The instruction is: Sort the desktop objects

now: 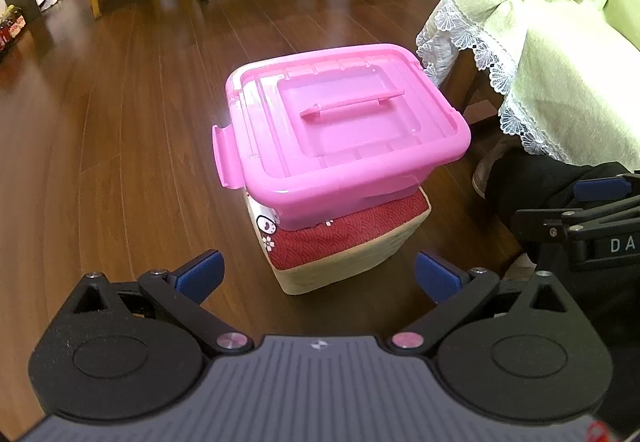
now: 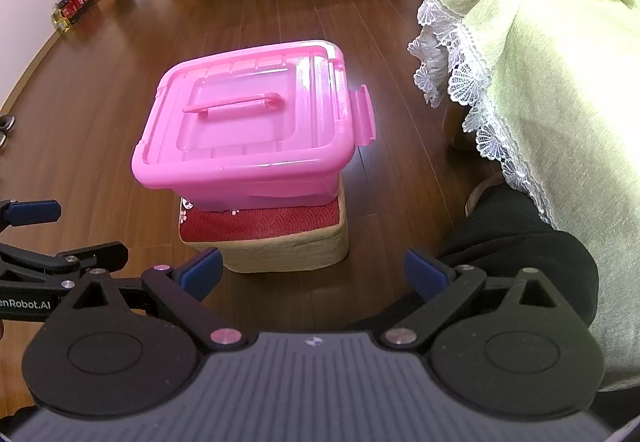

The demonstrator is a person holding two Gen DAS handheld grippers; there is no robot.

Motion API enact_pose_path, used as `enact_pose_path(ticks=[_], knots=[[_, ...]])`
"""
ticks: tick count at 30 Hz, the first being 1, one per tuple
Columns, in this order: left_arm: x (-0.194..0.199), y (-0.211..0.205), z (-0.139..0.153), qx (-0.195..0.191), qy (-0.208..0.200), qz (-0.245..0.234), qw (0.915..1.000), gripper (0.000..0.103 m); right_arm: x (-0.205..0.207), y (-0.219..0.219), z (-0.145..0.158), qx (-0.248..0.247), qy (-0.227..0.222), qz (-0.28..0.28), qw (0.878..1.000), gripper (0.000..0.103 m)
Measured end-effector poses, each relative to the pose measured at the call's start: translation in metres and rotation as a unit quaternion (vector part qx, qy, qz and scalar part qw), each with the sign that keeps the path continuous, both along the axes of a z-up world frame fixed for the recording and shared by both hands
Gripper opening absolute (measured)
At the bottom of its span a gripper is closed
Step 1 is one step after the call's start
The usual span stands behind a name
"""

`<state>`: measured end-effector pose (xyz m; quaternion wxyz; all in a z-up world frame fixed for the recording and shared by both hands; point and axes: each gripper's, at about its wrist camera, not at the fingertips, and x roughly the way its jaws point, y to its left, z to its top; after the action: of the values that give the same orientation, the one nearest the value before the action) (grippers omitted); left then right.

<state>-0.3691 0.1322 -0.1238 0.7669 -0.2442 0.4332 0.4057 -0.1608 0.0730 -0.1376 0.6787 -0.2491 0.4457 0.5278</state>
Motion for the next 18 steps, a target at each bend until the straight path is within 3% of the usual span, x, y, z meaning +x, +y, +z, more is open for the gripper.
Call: enact_pose_path(ticks=[18], knots=[[-0.0022,0.0059,-0.0089,-0.004,-0.015,0.005,0.9999,0.102,0.0005,0.0074,-0.0050,-0.010,-0.002,-0.004,1.000,0.097]])
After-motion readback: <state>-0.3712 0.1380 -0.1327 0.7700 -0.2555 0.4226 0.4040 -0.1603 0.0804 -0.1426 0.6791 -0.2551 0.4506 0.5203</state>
